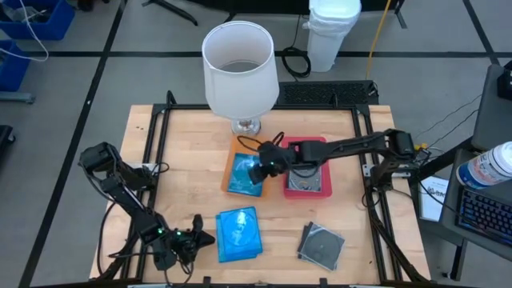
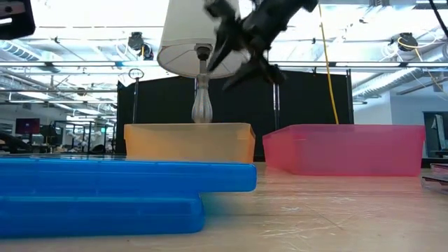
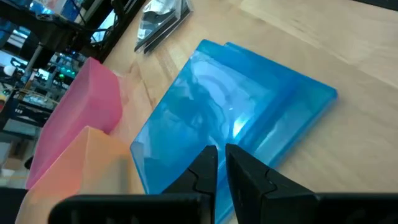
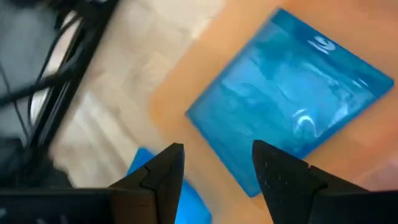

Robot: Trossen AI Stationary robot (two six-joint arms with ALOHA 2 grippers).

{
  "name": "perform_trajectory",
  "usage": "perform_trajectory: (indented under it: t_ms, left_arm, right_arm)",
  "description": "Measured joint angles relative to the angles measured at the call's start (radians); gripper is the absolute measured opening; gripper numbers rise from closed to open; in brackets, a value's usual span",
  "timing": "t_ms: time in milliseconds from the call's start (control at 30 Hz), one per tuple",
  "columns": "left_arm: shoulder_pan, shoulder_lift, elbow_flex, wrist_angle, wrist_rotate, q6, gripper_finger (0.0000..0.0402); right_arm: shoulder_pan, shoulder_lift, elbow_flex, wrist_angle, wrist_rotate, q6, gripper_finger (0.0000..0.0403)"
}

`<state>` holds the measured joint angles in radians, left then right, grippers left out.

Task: Pick & place jewel cases by type
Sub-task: Put the black CD case into the red bin

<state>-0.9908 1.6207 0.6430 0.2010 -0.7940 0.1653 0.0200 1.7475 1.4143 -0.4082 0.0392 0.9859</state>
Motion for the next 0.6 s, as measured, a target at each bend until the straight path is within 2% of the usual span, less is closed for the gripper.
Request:
perform_trajectory:
  t_ms: [67, 333, 467, 600]
  left_arm:
    - [0.005, 0.0, 0.0, 0.003, 0.007, -0.016, 0.0042]
    - [0.009, 0.0, 0.0, 0.012, 0.01, -0.038, 0.0042]
    - [0.003, 0.0, 0.0, 0.01, 0.008, -0.029, 0.0042]
    - [-0.006, 0.0, 0.0, 0.026, 0.001, -0.004, 0.0042]
  right_arm:
    - [0.04, -0.024, 0.0, 0.009, 0.027, -0.075, 0.018]
    - [0.245, -0.077, 0.001, -0.001, 0.149, -0.181, 0.0167]
    - [0.357, -0.07, 0.0, -0.031, 0.218, -0.239, 0.0121]
    - [0.414, -0.069, 0.0, -0.065, 0.251, -0.281, 0.0047]
